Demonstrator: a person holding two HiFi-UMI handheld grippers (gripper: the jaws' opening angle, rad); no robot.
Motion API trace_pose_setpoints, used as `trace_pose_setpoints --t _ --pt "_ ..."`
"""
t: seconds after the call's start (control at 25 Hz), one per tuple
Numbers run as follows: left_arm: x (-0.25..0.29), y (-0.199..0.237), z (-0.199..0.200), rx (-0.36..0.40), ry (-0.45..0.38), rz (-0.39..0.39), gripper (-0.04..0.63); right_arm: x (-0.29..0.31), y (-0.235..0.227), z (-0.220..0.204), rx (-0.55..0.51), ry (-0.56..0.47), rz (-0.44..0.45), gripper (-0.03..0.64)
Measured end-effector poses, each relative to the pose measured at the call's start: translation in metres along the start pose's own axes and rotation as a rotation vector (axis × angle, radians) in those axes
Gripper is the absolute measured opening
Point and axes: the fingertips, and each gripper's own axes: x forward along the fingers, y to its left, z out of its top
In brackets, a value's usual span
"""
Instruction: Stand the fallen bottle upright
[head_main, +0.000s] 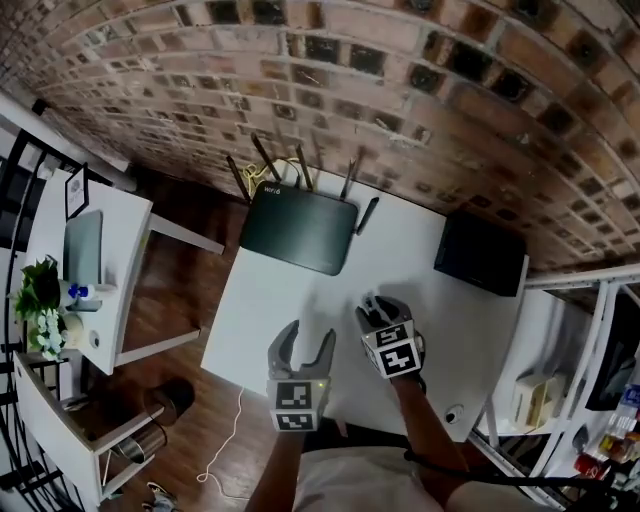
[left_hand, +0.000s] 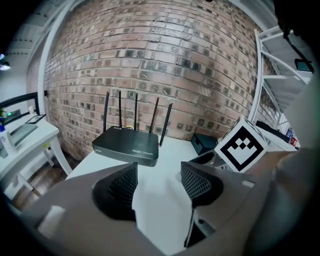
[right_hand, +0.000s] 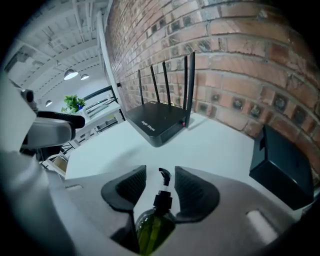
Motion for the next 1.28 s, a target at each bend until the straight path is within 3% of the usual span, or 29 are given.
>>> trace_pose_setpoints --t 0.2,0.44,0.6,1.04,1.28 --pt "-0.001 0.012 -0.006 -0.022 0.022 0.015 0.291 0.011 -0.005 0.002 0.05 0.0 -0.045 0.078" --pt "-0.005 0.015 -0.008 -0.034 0.026 0.02 0.291 0.013 -0.007 0.003 -0.018 0.027 -0.088 0.046" --pt "-0.009 0.014 -0.006 -0.029 0.021 0.019 0.291 0.003 -0.005 0.006 -0.011 0.021 -0.07 0.04" --pt "-0.018 -0.011 0.033 0.018 -0.052 -0.03 0.291 -0.071 -0.004 0.033 -0.013 -0.155 -0.094 0.038" --pt "-0.028 -0.039 0.033 0.042 -0.055 -0.081 0.291 -0.114 -0.004 0.024 -0.001 -0.238 -0.13 0.038"
